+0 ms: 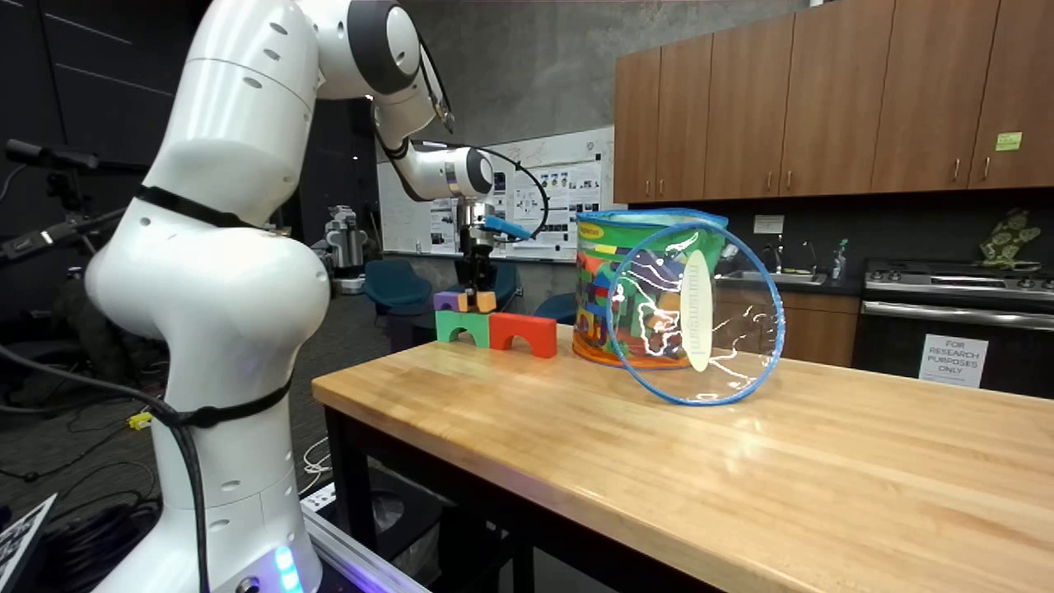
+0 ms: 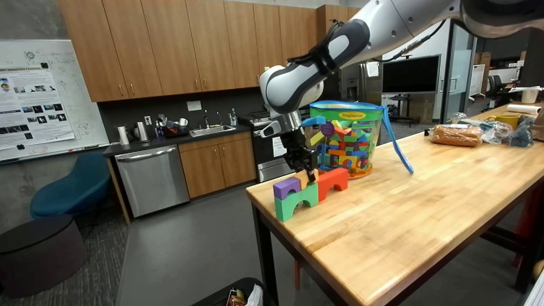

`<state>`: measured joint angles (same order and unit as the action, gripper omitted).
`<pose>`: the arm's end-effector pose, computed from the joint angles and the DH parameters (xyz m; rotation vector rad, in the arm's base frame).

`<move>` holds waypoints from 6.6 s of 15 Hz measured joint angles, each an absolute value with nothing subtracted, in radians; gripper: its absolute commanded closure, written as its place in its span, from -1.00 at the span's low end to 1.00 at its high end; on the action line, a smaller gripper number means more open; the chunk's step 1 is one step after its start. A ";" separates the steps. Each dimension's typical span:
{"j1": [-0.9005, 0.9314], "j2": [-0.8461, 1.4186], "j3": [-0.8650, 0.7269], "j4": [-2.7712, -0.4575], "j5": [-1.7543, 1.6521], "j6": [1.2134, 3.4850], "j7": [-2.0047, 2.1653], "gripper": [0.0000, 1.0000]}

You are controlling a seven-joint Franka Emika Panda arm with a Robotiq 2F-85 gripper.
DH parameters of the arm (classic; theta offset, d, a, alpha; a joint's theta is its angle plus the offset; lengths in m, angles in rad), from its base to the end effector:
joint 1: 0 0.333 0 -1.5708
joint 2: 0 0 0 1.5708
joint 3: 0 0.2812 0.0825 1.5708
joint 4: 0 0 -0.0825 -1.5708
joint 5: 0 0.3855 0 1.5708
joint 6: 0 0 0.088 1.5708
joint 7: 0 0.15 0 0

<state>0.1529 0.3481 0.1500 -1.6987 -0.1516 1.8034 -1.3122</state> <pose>0.5831 0.1584 0.3016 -2.0737 -2.2791 0.3910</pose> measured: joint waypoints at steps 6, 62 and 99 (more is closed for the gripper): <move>0.150 0.350 0.151 -1.695 -0.144 1.803 -1.304 0.65; -0.036 0.194 0.053 -2.062 -0.002 2.209 -1.292 0.70; 0.122 -0.091 0.079 -2.104 0.069 2.040 -1.456 0.70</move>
